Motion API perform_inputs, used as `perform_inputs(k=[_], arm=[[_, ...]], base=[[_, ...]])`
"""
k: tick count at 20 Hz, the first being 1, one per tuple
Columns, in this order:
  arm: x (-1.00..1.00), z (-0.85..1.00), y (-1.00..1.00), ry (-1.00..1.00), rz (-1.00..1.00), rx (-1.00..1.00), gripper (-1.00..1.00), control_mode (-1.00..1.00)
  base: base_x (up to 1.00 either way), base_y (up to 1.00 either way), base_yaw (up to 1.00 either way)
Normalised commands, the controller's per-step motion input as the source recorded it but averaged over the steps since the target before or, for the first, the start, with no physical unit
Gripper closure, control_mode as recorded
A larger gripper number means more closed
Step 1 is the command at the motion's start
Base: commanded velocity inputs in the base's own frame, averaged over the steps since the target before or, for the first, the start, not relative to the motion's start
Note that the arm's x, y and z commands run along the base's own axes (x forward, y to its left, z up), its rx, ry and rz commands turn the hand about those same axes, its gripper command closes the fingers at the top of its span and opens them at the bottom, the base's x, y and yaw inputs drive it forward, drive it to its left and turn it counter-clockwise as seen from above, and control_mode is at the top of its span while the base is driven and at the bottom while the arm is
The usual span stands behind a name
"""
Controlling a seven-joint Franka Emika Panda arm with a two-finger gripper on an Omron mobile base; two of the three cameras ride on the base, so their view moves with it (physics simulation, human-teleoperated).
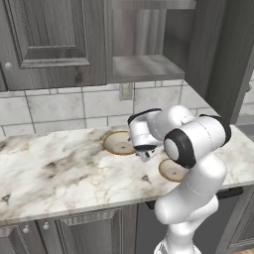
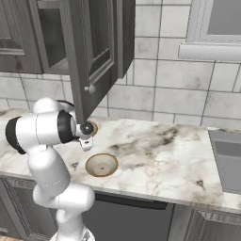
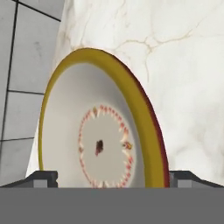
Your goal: Pick up the bowls on the counter and stack them on top of one another in the open cabinet. Place the smaller bowl on top of the larger bowl.
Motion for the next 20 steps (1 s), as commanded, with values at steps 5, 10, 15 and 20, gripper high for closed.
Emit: perform_inputs(k=[5, 10, 15, 20], arm=[[0.20, -0.15, 0.04, -0.01, 0.00, 0.01, -1.00, -1.00], [0.23, -0.11, 0.05, 0.00, 0.00, 0.01, -1.00, -1.00], [0.21, -0.10, 0.06, -0.01, 0.00, 0.01, -1.00, -1.00], [0.19, -0.14, 0.10, 0.00, 0.00, 0.01, 1.00, -1.00]], base=[[0.00, 0.00, 0.00], [0.00, 0.00, 0.00], [0.00, 0.00, 0.00], [0.00, 0.00, 0.00]])
